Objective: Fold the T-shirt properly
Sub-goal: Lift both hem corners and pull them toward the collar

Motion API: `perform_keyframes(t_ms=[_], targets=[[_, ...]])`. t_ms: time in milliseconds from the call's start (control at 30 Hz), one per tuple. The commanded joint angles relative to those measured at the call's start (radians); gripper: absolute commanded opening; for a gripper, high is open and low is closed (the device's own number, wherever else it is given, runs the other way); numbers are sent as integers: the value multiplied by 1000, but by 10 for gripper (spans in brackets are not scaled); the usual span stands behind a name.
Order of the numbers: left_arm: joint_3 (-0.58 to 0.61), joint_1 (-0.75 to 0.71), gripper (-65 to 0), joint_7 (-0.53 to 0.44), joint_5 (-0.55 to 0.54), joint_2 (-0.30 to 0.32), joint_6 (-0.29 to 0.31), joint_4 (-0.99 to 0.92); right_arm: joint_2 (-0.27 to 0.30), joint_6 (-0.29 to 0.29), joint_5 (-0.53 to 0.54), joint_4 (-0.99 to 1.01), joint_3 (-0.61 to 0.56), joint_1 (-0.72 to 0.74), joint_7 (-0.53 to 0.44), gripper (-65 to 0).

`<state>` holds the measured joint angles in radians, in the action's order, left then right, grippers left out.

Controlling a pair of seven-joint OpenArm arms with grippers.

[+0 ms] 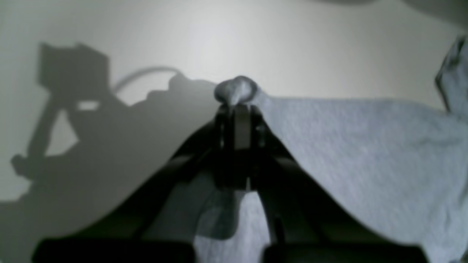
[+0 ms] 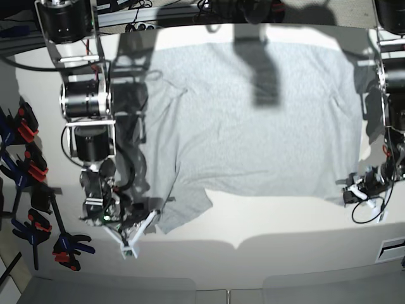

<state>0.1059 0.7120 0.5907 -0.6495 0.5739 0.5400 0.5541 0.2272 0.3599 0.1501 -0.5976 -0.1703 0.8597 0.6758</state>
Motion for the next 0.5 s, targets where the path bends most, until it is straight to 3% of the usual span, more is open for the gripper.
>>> perform_keyframes(t_ms=[0,133,267,467], targets=[[-2,27,-650,7,-9,17,7,27,2,9,7,-25,2,41,-13,-650],[-2,-27,-650,11,-10,26,7,108,3,53,6,-68,2,22,39,-650],[-18,-133,-650,13,-5,30,5,262,4,56,7,-158,2,-28,60,-650],[-179,-357,-650,21,108,25,-172,596,29,51,7,-403,2,-175,122,-650]])
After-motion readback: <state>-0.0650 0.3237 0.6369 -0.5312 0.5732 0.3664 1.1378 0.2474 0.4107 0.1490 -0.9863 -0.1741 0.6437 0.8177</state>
